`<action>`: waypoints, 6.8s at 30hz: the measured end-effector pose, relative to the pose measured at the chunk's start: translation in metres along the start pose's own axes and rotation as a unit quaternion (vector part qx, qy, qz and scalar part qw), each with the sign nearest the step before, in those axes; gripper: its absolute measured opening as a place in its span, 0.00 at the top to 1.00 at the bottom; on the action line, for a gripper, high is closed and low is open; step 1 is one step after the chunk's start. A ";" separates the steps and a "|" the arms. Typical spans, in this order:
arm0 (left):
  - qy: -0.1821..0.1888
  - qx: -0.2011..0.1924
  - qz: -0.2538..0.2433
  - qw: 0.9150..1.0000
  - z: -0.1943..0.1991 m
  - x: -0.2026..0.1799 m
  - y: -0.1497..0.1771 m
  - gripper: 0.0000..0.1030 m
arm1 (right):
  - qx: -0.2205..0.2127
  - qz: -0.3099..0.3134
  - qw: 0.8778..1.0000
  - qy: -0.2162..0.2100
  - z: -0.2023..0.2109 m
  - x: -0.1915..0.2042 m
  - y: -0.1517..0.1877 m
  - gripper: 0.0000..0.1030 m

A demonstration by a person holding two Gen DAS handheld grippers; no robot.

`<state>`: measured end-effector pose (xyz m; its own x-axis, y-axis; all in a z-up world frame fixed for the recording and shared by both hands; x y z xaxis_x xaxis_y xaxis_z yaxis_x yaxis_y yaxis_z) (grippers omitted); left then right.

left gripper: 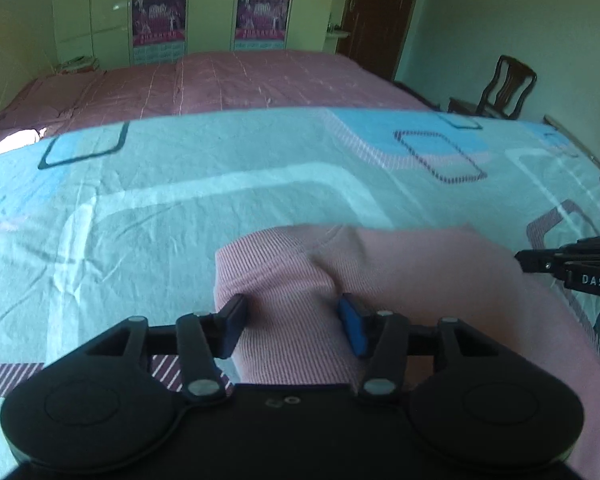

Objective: Fold small clothes

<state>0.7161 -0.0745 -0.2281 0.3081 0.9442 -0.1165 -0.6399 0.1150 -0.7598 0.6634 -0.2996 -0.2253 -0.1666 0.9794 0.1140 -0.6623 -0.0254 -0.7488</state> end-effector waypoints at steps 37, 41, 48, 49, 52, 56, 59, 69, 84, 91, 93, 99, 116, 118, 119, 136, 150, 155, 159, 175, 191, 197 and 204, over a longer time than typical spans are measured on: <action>0.049 -0.007 0.115 0.992 0.105 -0.005 0.063 0.44 | -0.028 -0.018 0.999 -0.028 0.069 0.035 0.034 0.45; 0.049 -0.013 0.135 0.990 0.149 0.005 0.085 0.44 | -0.041 -0.019 0.998 -0.035 0.100 0.033 0.038 0.45; 0.029 0.018 0.142 0.989 0.139 0.003 0.116 0.40 | -0.003 -0.027 0.998 -0.064 0.121 0.056 0.082 0.45; 0.021 0.016 0.123 0.992 0.140 -0.001 0.115 0.43 | 0.005 -0.030 0.998 -0.059 0.121 0.057 0.089 0.45; 0.028 0.012 0.103 0.994 0.153 -0.012 0.109 0.59 | 0.004 -0.051 0.997 -0.058 0.133 0.061 0.098 0.45; 0.017 0.042 0.081 0.996 0.151 -0.019 0.135 0.56 | 0.032 -0.041 0.998 -0.040 0.135 0.063 0.121 0.45; 0.008 0.038 0.074 0.996 0.149 -0.021 0.138 0.54 | 0.030 -0.049 0.998 -0.016 0.132 0.052 0.131 0.50; 0.027 0.001 0.100 0.995 0.182 -0.017 0.133 0.54 | -0.011 -0.056 0.998 -0.034 0.164 0.060 0.118 0.70; 0.062 0.058 0.116 0.990 0.144 -0.033 0.125 0.69 | 0.003 -0.061 0.997 -0.040 0.157 0.041 0.106 0.98; 0.031 -0.003 0.079 0.996 0.182 -0.019 0.098 0.50 | -0.021 -0.041 0.999 -0.013 0.165 0.036 0.101 0.90; 0.037 -0.041 0.070 0.996 0.192 -0.017 0.079 0.47 | -0.056 -0.016 0.998 -0.002 0.177 0.038 0.085 0.77; 0.096 0.027 0.055 0.994 0.134 -0.050 0.095 0.67 | 0.004 0.048 0.998 -0.032 0.127 0.062 0.088 0.78; 0.002 0.004 0.036 0.999 0.103 -0.019 0.055 0.31 | -0.065 -0.019 0.997 -0.044 0.113 0.034 0.030 0.62; -0.001 0.017 0.039 0.999 0.091 -0.019 0.056 0.29 | -0.053 -0.002 0.997 -0.052 0.099 0.043 0.029 0.62; -0.005 0.024 0.037 0.999 0.087 -0.019 0.057 0.29 | -0.033 0.006 0.998 -0.055 0.087 0.046 0.036 0.62; 0.028 0.015 0.070 0.997 0.111 -0.019 0.052 0.14 | 0.030 -0.222 0.961 -0.165 0.085 -0.015 0.059 0.50; 0.106 0.062 0.218 0.968 0.087 0.003 0.081 0.29 | 0.111 -0.361 0.877 -0.295 0.050 -0.044 0.076 0.50; 0.103 0.073 0.205 0.971 0.077 -0.008 0.074 0.41 | 0.131 -0.315 0.883 -0.323 0.032 -0.013 0.065 0.51; 0.070 0.081 0.178 0.978 0.068 -0.019 0.067 0.52 | 0.119 -0.237 0.920 -0.289 0.030 0.015 0.054 0.53; 0.033 0.065 0.012 0.997 0.084 -0.055 0.053 0.71 | 0.085 -0.133 0.979 -0.132 0.059 0.041 0.059 0.82; 0.016 0.016 0.022 0.999 0.214 0.089 0.051 0.72 | 0.021 -0.051 0.977 -0.207 0.084 0.239 0.000 0.83; -0.002 0.037 0.085 0.996 0.230 0.170 0.083 0.71 | 0.045 -0.043 0.970 -0.235 0.050 0.315 0.014 0.83; -0.002 0.039 0.170 0.985 0.204 0.213 0.131 0.31 | 0.100 -0.112 0.968 -0.203 -0.008 0.307 0.060 0.83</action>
<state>0.5541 0.2045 -0.2216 0.0640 0.9332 -0.3535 -0.7578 -0.1850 -0.6257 0.5785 0.0015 -0.2400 -0.2493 0.8060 0.5368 -0.8365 0.1001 -0.5388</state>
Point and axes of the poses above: each gripper's, at about its wrist camera, not at the fingertips, and z roughly against the way its jaws point, x to its left, y to its underside, the point moved 10 cm from there along -z, roughly the way its jaws point, and after that the axes turned 8 degrees about -x, right-handed, at the moved point
